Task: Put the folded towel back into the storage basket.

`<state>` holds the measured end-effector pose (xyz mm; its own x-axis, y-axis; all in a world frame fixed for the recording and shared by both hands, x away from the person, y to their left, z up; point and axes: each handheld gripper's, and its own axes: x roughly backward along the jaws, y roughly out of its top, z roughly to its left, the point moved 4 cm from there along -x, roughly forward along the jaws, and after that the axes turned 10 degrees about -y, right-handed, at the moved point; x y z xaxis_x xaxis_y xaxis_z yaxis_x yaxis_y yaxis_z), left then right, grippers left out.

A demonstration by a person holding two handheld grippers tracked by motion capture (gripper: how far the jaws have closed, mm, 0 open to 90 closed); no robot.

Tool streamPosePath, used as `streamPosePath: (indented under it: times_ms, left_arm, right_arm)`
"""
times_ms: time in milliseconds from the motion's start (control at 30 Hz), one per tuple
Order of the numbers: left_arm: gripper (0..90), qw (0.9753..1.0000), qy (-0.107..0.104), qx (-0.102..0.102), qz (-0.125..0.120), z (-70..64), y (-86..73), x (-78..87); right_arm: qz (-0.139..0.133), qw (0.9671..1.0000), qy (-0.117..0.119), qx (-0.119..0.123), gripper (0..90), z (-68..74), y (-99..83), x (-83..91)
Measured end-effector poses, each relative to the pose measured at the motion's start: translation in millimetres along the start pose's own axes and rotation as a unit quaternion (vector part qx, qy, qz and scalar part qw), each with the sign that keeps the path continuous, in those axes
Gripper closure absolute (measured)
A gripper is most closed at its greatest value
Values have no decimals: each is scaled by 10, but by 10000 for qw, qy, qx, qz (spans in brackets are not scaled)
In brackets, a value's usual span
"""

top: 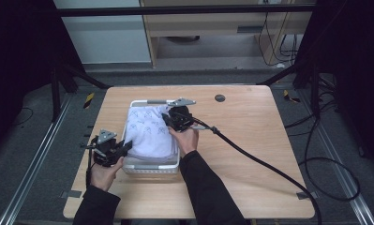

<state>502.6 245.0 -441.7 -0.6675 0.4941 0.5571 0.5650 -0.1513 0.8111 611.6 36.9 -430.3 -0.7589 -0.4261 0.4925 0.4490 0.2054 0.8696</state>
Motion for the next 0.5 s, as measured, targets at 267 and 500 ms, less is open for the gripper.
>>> streamPosePath:
  times_ms: [267, 500]
  left_arm:
    - [738, 9999, 56, 7, 126, 31, -30, -54]
    - [702, 9995, 149, 35, 281, 74, -59, -106]
  right_arm:
    - [55, 10000, -31, 26, 751, -9, -73, -67]
    - [168, 9998, -79, 81, 714, -7, -145, -119]
